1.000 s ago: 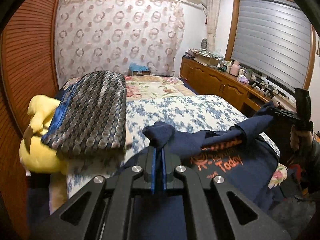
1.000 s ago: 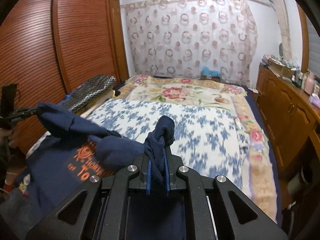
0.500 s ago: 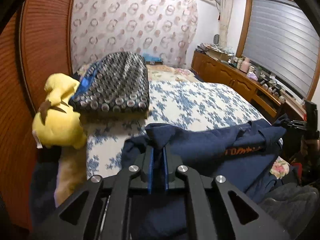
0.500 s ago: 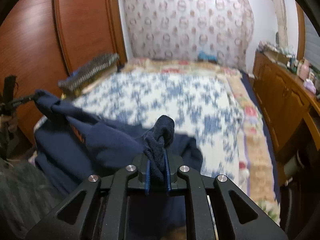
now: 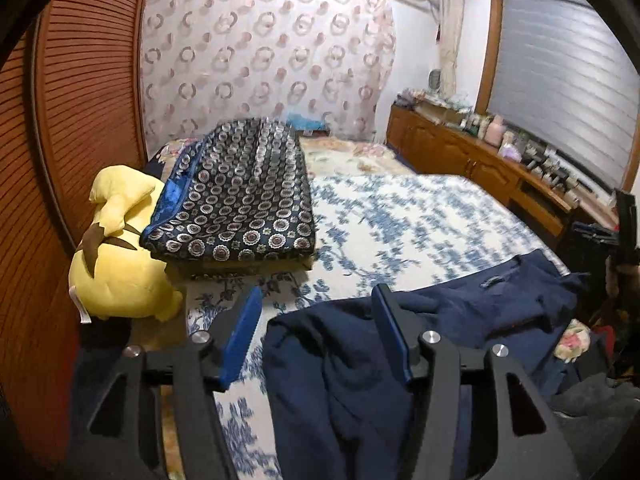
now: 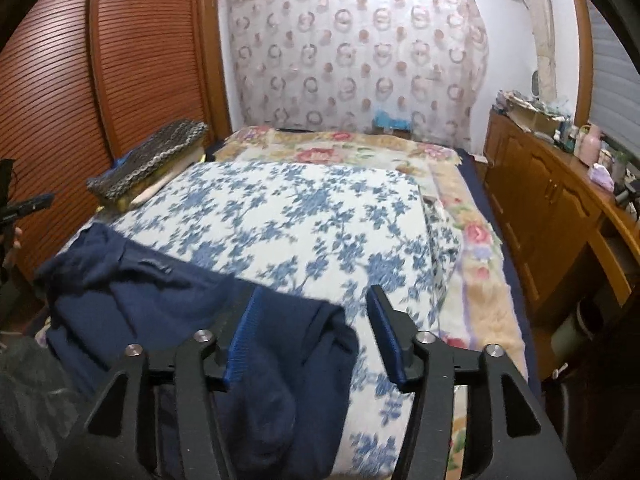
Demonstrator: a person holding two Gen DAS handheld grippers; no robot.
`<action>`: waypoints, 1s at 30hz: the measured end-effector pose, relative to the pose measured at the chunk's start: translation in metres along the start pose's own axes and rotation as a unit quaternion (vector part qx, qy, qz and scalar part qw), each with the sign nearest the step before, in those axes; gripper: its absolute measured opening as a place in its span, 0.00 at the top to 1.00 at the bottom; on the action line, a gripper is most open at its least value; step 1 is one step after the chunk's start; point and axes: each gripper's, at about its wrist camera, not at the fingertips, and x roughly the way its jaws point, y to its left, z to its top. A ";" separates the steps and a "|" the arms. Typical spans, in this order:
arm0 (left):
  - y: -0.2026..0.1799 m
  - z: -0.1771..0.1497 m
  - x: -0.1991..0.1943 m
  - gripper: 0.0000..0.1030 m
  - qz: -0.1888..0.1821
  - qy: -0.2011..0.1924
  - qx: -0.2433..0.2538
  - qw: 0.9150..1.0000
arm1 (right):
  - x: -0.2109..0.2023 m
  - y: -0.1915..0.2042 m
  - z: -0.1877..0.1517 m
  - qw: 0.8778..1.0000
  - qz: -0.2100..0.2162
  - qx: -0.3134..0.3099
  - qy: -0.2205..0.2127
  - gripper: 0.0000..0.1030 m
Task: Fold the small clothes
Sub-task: 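Open both grippers and release the folded navy shirt onto the bed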
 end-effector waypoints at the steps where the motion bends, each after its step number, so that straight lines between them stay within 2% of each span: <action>1: 0.001 0.000 0.010 0.46 0.000 0.009 0.001 1.000 | 0.009 -0.002 0.001 1.000 -0.003 0.004 0.005 0.40; 7: 0.008 -0.010 0.061 0.46 0.011 0.060 -0.001 0.998 | 0.054 -0.008 -0.007 0.999 0.006 0.013 0.047 0.40; 14: 0.010 -0.022 0.085 0.46 0.016 0.095 0.002 0.995 | 0.082 -0.002 -0.019 0.996 0.015 0.005 0.087 0.36; 22: 0.013 -0.026 0.097 0.46 0.018 0.113 0.000 0.993 | 0.099 -0.005 -0.026 0.993 0.006 0.003 0.116 0.33; 30: 0.011 -0.028 0.097 0.45 0.020 0.113 -0.002 0.993 | 0.098 0.003 -0.027 0.993 0.007 -0.017 0.117 0.33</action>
